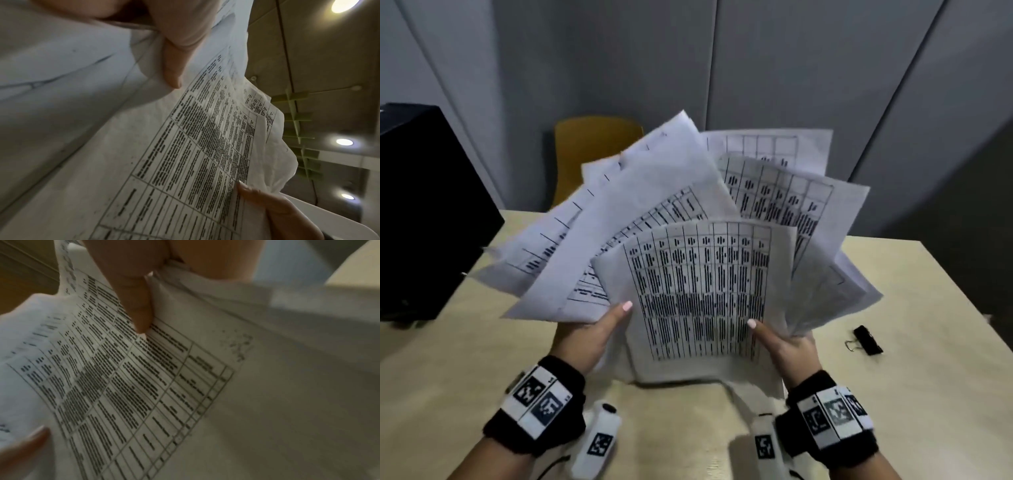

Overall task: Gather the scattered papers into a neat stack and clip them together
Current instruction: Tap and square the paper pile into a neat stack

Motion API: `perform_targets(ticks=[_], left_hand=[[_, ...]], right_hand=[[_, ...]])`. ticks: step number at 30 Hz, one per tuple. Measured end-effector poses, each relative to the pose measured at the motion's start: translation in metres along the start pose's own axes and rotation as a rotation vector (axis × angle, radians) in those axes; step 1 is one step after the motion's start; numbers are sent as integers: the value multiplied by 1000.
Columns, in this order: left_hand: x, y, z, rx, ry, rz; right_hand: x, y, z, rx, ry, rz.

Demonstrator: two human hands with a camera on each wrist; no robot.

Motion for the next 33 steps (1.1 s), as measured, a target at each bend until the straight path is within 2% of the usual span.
perform_targets(ticks=[3, 7, 9, 12, 14, 16, 18, 23, 25, 28, 31, 33], left_hand=[[-8, 11, -7, 65, -22, -9], [1, -4, 0, -110, -86, 77], [7, -14, 4, -151, -80, 114], [11, -4, 3, -80, 2, 152], [7, 15, 0, 46, 32, 116], [0, 34, -1, 156, 4, 41], [-4, 38, -2, 154, -34, -14], [5, -1, 6, -37, -66, -3], [8, -8, 7, -3, -29, -10], [3, 3, 4, 93, 42, 26], [-8, 12, -4, 171, 11, 28], [-14, 8, -6, 123, -59, 39]], right_hand=[[-4, -5, -5, 1, -46, -7], [-8, 6, -3, 57, -1, -60], [-4, 13, 1, 59, 17, -102], [-2, 6, 1, -7, 48, -82], [-3, -9, -3, -70, 40, -55], [-7, -22, -8, -135, 25, -73], [-9, -29, -12, -154, 5, -90], [1, -6, -5, -34, -47, -97], [5, -1, -3, 6, -24, -126], [3, -11, -7, -56, -36, -131], [-4, -21, -11, -122, -70, -136], [-10, -20, -11, -137, -86, -175]])
Point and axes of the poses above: each hand's wrist, its own z-axis away from the middle knuckle, its own x-axis out of the palm, y = z × x, the point moved 4 cm from there along -z, towards the middle knuckle, and after that the axes turned 7 degrees about -x, right-handed, at the moved point
